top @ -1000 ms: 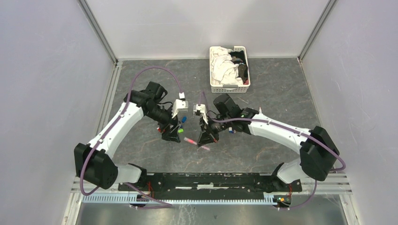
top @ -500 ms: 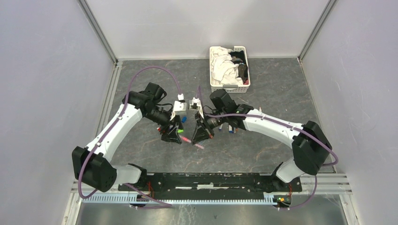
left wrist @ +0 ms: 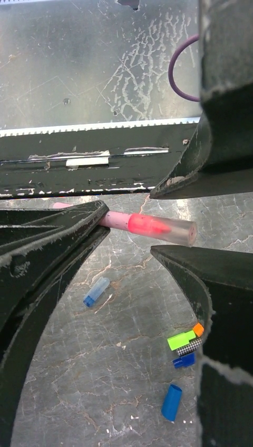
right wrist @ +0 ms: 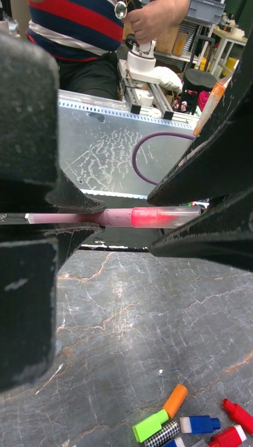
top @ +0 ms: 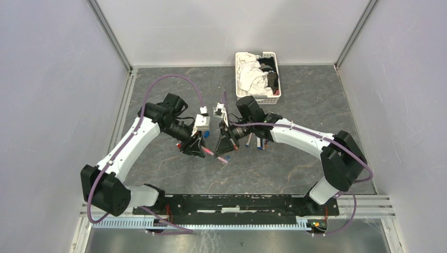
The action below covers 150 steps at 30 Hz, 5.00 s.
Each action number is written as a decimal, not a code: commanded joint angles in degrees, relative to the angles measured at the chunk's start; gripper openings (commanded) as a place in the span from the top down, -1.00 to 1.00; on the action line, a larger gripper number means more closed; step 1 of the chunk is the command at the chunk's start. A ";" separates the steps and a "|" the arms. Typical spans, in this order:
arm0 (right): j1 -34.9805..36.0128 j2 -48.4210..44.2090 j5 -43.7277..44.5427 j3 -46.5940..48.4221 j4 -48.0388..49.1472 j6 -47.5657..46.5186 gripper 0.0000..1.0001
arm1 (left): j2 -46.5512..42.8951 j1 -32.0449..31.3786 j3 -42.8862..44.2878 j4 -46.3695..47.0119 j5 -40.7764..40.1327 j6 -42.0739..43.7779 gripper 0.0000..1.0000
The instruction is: Open the pen caps
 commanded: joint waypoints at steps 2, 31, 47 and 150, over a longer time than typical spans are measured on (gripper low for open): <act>-0.24 2.05 -2.22 2.53 1.35 1.81 1.00 | -1.88 -0.70 0.82 -0.07 1.51 2.59 0.17; 0.48 2.59 -5.51 -4.81 23.23 21.62 0.28 | -2.62 -4.72 -0.02 4.93 -0.83 -2.83 0.96; -0.13 1.85 -5.34 -7.85 29.36 26.87 1.00 | -1.76 -4.68 0.09 3.24 -2.79 -1.87 0.96; -27.24 -37.14 117.80 -60.40 54.08 -15.39 -0.96 | -0.99 30.83 -39.16 95.92 -32.69 -53.54 -1.00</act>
